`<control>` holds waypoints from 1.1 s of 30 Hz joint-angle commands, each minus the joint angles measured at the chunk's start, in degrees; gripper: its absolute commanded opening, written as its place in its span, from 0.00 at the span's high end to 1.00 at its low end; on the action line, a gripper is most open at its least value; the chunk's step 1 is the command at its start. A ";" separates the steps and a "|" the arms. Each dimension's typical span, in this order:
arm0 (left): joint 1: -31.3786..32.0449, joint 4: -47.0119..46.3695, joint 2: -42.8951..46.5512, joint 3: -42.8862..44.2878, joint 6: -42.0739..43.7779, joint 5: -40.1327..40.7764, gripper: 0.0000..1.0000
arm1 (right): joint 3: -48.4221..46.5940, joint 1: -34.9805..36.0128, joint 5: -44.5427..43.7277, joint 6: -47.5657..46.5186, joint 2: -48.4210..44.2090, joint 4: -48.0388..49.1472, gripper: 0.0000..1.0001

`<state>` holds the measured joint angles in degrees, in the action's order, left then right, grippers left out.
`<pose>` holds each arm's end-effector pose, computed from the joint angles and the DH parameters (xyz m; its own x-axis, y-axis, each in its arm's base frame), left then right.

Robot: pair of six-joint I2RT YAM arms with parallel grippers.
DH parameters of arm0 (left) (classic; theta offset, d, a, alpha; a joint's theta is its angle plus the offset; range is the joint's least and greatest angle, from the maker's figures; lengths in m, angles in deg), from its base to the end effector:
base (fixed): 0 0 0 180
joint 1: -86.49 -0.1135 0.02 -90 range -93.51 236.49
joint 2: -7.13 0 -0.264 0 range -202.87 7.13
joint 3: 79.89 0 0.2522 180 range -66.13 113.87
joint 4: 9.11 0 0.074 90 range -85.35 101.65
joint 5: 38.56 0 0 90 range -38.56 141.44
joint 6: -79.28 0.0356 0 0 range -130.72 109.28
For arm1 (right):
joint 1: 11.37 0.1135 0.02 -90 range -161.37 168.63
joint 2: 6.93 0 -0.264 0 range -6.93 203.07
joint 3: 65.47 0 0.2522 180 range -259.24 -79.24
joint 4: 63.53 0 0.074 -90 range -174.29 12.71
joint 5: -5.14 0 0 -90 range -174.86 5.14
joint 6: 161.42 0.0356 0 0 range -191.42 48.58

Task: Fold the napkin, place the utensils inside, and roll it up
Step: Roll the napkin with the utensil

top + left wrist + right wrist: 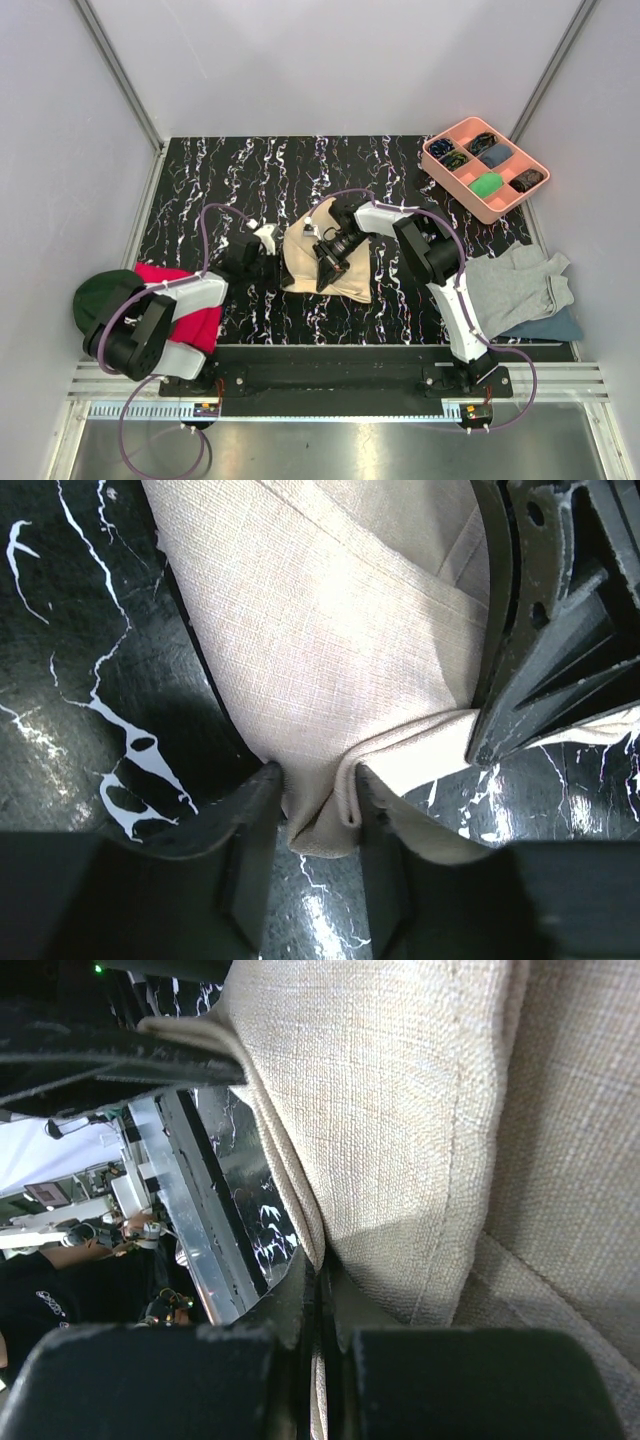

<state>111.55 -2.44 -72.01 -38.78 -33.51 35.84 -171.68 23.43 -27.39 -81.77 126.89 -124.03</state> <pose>0.2187 -0.1128 0.1412 -0.8125 -0.0319 -0.5820 0.2889 0.8451 -0.4497 0.3354 0.2697 0.0940 -0.7481 -0.6376 -0.1838 -0.4718 0.3163 0.8230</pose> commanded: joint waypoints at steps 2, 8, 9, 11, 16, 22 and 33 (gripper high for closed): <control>-0.10 -1.26 -2.52 1.47 0.11 1.09 0.71 | -1.42 -0.27 -1.05 -1.60 1.53 -1.33 1.00; -0.01 1.64 -2.52 2.44 -0.15 1.45 0.89 | -1.69 -0.35 -2.36 -0.90 -0.48 -1.16 1.00; -0.10 1.99 -2.87 2.61 -0.33 1.36 0.94 | -1.95 -0.44 -3.50 -0.55 -1.53 -1.07 1.00; -0.10 2.78 -3.22 2.96 -0.51 1.09 0.98 | -2.04 -0.27 -5.08 -0.11 -3.03 -0.37 0.95; -0.10 6.64 -5.06 5.60 -0.51 -0.05 1.00 | 1.29 -0.35 -12.02 2.78 -12.07 5.67 0.72; -0.36 12.88 -6.38 9.20 -0.15 -0.40 1.00 | 15.52 -0.27 -25.29 4.81 -28.42 16.23 0.48; -2.21 17.90 -7.88 13.25 0.02 -4.09 1.00 | 28.28 6.23 -41.73 4.37 -37.93 19.67 0.39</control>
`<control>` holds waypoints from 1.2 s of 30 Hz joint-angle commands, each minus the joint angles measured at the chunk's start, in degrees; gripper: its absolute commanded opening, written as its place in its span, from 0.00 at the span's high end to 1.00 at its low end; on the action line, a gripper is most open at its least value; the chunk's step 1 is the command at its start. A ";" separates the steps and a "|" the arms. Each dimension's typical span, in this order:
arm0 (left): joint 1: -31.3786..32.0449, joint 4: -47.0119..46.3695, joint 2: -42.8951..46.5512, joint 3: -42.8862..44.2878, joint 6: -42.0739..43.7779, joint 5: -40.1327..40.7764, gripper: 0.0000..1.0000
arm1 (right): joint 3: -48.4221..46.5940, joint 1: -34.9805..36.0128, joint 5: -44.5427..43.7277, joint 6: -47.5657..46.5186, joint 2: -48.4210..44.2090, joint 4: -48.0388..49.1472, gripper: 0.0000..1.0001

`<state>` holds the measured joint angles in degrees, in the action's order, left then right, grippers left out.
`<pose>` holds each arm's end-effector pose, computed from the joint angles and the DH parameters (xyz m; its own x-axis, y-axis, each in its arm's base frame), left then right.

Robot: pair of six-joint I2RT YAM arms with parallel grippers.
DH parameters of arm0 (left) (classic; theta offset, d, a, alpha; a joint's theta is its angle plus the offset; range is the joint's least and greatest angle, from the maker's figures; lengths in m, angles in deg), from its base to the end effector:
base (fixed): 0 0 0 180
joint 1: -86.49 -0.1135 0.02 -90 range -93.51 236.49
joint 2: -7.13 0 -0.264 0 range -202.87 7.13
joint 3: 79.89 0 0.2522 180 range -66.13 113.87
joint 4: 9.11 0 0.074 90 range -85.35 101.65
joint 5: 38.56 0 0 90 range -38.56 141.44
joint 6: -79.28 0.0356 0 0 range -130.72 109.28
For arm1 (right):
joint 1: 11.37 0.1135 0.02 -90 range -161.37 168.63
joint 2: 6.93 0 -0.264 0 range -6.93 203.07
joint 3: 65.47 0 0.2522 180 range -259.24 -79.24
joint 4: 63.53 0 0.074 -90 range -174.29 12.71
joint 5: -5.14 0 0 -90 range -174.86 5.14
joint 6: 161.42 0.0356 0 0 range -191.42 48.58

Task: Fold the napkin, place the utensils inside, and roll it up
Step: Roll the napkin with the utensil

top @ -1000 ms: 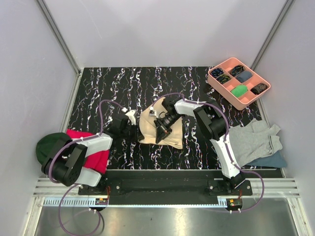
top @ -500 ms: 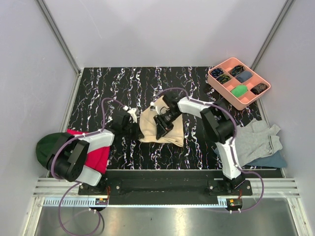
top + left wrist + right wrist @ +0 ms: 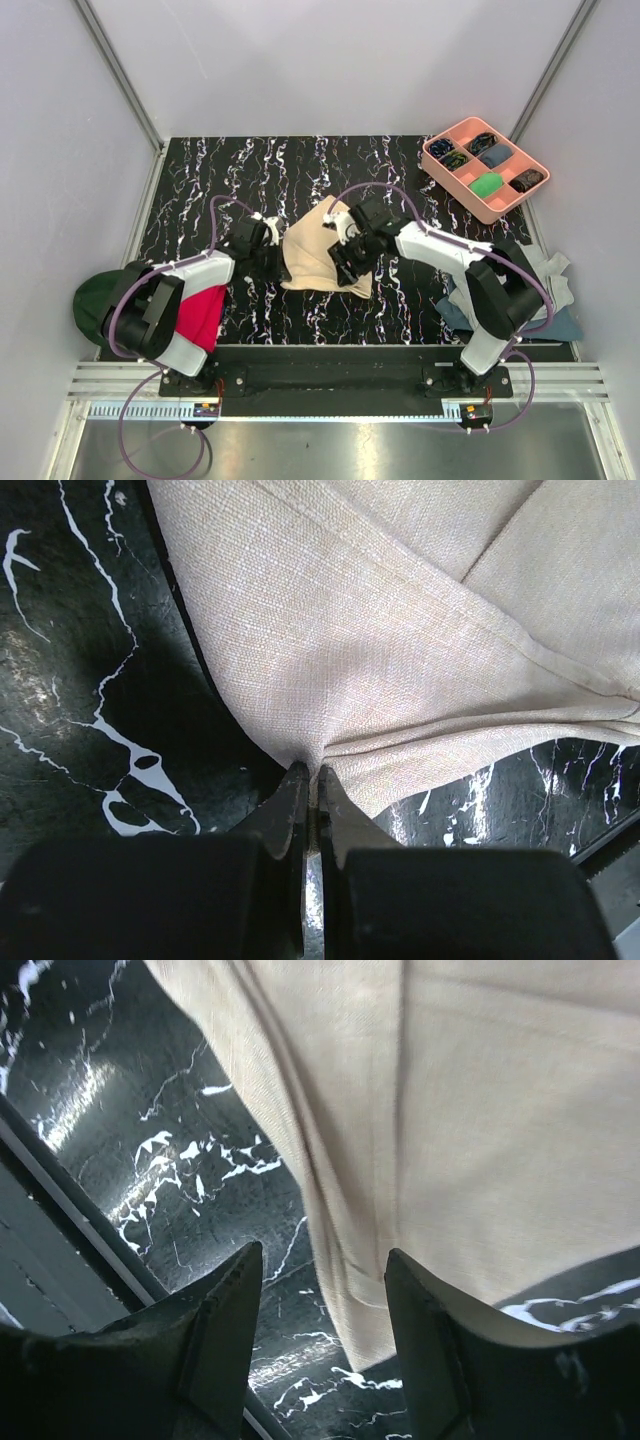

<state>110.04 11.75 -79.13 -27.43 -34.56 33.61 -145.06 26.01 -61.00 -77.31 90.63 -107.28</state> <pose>0.2475 -0.1198 0.1486 -0.9033 -0.0260 -0.4281 0.1942 0.8652 -0.4623 0.2655 0.2210 0.2036 -0.6235 -0.5944 -0.5078 -0.7756 0.5523 0.3057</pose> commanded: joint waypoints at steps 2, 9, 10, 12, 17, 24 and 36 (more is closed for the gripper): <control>-0.96 4.07 -0.75 2.08 1.07 -2.04 1.00 | 1.84 5.14 -10.22 -0.43 -1.23 3.02 0.39; -1.58 4.86 -0.40 2.44 1.16 -2.13 1.00 | 1.93 7.44 -14.98 -1.93 1.14 2.05 0.41; -1.67 5.03 -0.23 2.52 1.16 -2.13 1.00 | 1.93 7.35 -15.50 -1.93 1.49 1.70 0.42; -1.84 5.47 -0.05 2.70 1.25 -2.13 1.00 | 1.93 7.44 -15.86 -2.11 2.46 0.56 0.44; -2.10 5.92 -0.23 3.14 1.25 -2.48 1.00 | 1.40 7.52 -15.16 -2.98 4.13 -0.94 0.65; -2.72 7.93 -0.58 4.10 1.60 -2.30 1.00 | -2.29 7.44 -5.41 -4.57 6.24 -8.04 0.95; -4.48 13.56 -3.12 6.92 3.00 -0.72 1.00 | -7.57 0.86 16.39 -6.50 15.55 -14.03 0.99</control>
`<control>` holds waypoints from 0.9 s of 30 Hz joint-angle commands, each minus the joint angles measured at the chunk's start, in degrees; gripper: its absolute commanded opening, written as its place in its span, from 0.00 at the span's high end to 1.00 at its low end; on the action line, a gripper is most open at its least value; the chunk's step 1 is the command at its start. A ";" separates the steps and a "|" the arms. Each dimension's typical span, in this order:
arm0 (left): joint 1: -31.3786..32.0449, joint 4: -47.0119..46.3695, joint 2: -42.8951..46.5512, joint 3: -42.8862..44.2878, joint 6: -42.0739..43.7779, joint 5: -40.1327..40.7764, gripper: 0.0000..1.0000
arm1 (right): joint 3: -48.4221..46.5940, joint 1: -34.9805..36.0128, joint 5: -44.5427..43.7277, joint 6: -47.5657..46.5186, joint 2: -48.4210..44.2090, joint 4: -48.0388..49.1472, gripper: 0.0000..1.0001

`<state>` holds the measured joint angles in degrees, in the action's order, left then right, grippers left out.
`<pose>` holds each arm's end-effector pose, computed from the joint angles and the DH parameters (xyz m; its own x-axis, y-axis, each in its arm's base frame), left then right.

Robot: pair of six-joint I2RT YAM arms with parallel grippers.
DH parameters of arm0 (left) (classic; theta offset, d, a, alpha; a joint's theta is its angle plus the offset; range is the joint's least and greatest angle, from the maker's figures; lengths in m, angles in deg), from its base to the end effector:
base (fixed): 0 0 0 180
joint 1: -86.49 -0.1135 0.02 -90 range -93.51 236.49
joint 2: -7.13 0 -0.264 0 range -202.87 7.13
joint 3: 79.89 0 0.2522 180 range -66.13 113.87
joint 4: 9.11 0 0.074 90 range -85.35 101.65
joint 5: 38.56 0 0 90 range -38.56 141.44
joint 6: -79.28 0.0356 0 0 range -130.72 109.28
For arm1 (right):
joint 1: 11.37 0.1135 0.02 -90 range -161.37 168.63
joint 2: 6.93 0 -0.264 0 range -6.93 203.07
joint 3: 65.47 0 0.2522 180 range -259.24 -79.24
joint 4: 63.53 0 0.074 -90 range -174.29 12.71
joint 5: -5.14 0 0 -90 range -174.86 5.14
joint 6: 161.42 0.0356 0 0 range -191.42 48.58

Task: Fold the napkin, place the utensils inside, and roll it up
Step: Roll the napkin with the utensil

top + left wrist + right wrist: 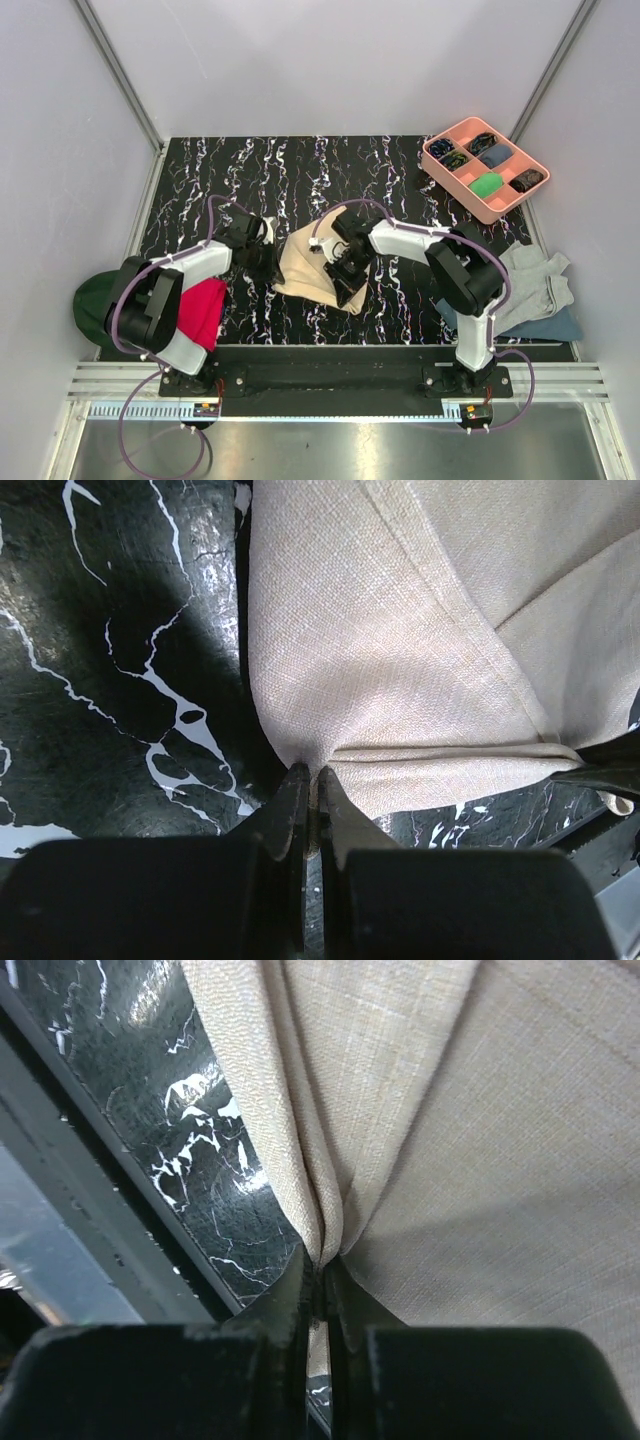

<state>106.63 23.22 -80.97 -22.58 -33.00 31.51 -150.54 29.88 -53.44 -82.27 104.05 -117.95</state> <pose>0.2554 -0.1066 0.1524 -0.9525 -0.0303 -0.3031 0.1159 0.8841 -0.4528 0.2576 0.2506 0.1469 -0.6096 -0.7483 -0.2617 -0.7568 0.4511 0.4731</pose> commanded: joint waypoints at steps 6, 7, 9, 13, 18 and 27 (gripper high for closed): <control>-1.42 3.14 -3.05 2.50 2.07 2.08 1.00 | -1.38 -6.01 6.56 -0.58 2.40 -3.98 0.91; -1.42 3.14 -3.22 2.59 2.07 1.99 1.00 | -0.94 -6.27 5.24 -0.23 1.62 -4.24 0.89; -1.42 3.14 -3.66 2.77 2.16 1.56 1.00 | -0.50 -6.36 4.53 0.22 0.65 -4.42 0.85; -1.42 2.53 -4.01 3.12 2.24 0.33 1.00 | -0.32 -6.36 3.57 2.49 -3.56 -3.90 0.66; -1.42 2.44 -3.93 3.03 2.16 -0.12 1.00 | -1.90 -6.10 1.28 6.28 -10.86 -1.70 0.50; -1.42 2.35 -3.66 2.94 2.24 -0.12 1.00 | 0.90 2.94 3.38 11.89 -12.02 -1.43 0.47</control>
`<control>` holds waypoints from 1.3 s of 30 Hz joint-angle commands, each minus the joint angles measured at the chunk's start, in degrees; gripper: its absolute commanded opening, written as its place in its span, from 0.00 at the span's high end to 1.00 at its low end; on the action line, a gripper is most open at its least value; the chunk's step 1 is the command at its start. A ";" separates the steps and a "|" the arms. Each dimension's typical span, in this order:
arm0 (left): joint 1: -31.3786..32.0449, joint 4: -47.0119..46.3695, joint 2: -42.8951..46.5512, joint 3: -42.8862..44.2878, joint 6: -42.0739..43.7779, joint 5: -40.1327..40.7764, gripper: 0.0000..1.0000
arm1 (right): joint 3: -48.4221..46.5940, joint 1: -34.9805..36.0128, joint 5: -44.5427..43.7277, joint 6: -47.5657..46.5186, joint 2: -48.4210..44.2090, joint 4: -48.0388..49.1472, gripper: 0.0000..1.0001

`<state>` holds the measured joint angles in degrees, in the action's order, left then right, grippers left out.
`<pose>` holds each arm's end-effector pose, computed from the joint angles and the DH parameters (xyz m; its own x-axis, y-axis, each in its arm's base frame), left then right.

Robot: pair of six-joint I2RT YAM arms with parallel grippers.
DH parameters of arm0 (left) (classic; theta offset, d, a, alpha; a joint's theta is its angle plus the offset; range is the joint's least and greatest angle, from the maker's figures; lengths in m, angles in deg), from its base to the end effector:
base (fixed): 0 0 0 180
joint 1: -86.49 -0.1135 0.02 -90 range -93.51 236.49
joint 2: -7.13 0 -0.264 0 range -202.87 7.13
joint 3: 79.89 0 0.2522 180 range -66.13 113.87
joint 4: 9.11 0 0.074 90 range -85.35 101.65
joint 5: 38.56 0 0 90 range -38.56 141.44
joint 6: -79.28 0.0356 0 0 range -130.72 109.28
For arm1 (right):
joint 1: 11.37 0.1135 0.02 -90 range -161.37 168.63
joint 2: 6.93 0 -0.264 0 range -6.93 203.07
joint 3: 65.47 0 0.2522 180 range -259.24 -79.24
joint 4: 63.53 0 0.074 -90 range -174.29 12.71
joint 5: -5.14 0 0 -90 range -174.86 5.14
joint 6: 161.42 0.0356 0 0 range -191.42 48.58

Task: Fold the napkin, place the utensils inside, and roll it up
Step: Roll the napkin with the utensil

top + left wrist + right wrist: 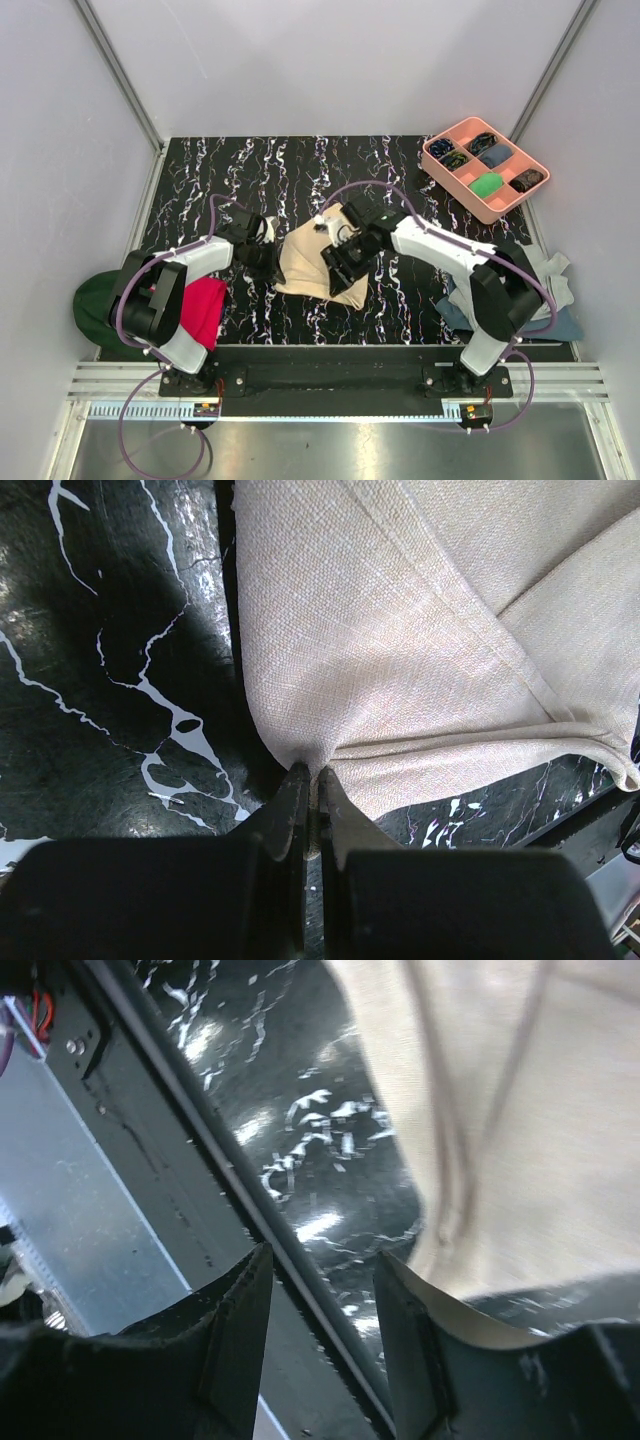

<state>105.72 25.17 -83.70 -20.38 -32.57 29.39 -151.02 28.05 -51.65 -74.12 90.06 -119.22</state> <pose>0.2633 -0.1060 0.1489 -0.9662 -0.0283 -0.2562 0.0992 0.8765 -0.4711 0.2500 0.2307 0.2299 -0.6782 -0.6085 -0.4120 -0.7285 0.4830 0.4858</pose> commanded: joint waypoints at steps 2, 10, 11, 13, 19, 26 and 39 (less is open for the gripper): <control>-0.50 0.41 -0.76 0.56 1.81 2.09 1.00 | 2.00 6.02 2.03 4.10 3.64 0.09 0.48; -0.50 0.58 -0.49 0.30 1.89 2.18 1.00 | 1.92 5.59 -2.62 2.96 8.04 -2.97 0.48; -0.50 0.58 -0.32 0.21 1.89 2.27 1.00 | 1.74 5.23 -3.06 2.96 8.13 -3.15 0.48; -0.50 0.58 -0.23 0.12 1.98 2.36 1.00 | 1.21 4.70 -3.24 2.96 8.04 -3.59 0.48; -0.50 0.84 -0.23 0.12 1.98 2.62 1.00 | 1.12 0.49 -5.35 0.24 8.74 -6.05 0.49; -0.50 0.84 -0.49 0.12 2.07 2.71 1.00 | 1.65 -2.33 -6.32 -0.73 9.18 -5.79 0.50; -0.41 0.67 -0.67 -0.05 2.07 2.18 1.00 | 1.04 -3.56 -5.97 0.15 11.30 -3.41 0.51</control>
<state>105.72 25.14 -83.70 -20.38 -32.17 29.33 -148.42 25.18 -55.41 -73.53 103.24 -122.96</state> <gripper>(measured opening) 0.040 0.490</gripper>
